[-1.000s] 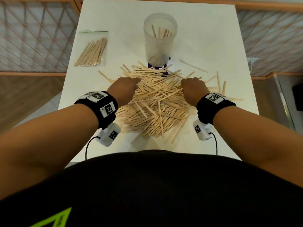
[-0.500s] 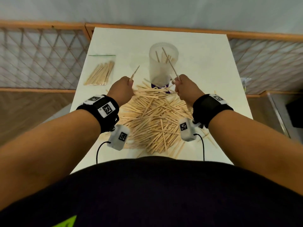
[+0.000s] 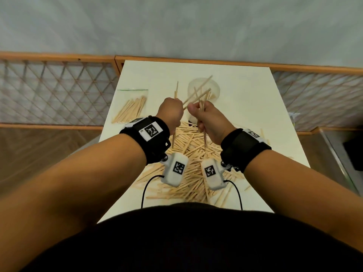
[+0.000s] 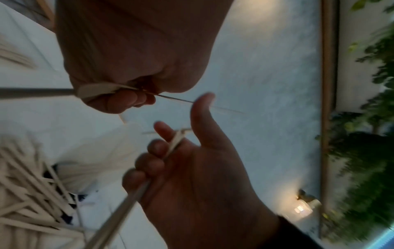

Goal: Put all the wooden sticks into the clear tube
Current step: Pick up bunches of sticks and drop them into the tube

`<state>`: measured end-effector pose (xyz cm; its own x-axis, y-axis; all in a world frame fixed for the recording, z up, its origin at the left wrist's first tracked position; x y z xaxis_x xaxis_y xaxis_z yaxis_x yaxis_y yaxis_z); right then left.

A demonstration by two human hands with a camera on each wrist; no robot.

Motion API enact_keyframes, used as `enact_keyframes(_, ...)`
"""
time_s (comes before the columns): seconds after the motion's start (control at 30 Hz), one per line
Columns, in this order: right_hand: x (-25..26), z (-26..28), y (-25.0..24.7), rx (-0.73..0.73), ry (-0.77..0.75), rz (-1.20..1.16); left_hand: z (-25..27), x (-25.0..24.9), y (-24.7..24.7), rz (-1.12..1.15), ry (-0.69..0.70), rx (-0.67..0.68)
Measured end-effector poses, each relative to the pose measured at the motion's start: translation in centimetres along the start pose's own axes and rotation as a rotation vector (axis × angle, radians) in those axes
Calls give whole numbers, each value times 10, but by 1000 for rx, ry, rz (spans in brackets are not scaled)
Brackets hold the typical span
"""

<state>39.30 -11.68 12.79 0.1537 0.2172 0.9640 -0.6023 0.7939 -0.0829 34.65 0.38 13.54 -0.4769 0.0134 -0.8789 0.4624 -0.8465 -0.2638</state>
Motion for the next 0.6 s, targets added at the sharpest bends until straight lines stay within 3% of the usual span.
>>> enact_keyframes(0.23, 14, 7, -10, -145, -6, -179, 34, -33, 30, -212, 293, 183)
enact_keyframes(0.4, 11, 16, -13, -199, 22, -342, 54, -28, 46, -364, 448, 343)
enact_keyframes(0.5, 13, 20, -16, -259, 10, -264, 53, -23, 44, -302, 460, 320)
enact_keyframes(0.6, 19, 21, -21, -312, -12, -277, 46, -14, 37, -173, 355, 286)
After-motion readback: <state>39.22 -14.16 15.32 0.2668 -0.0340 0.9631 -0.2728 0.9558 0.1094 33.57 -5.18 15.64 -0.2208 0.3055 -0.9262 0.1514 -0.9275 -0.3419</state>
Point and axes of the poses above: each hand's wrist, its own z-axis away from the middle knuckle, its own y-axis out of the palm, x = y × z, the point moved 8 cm from there along -z, towards the middle knuckle
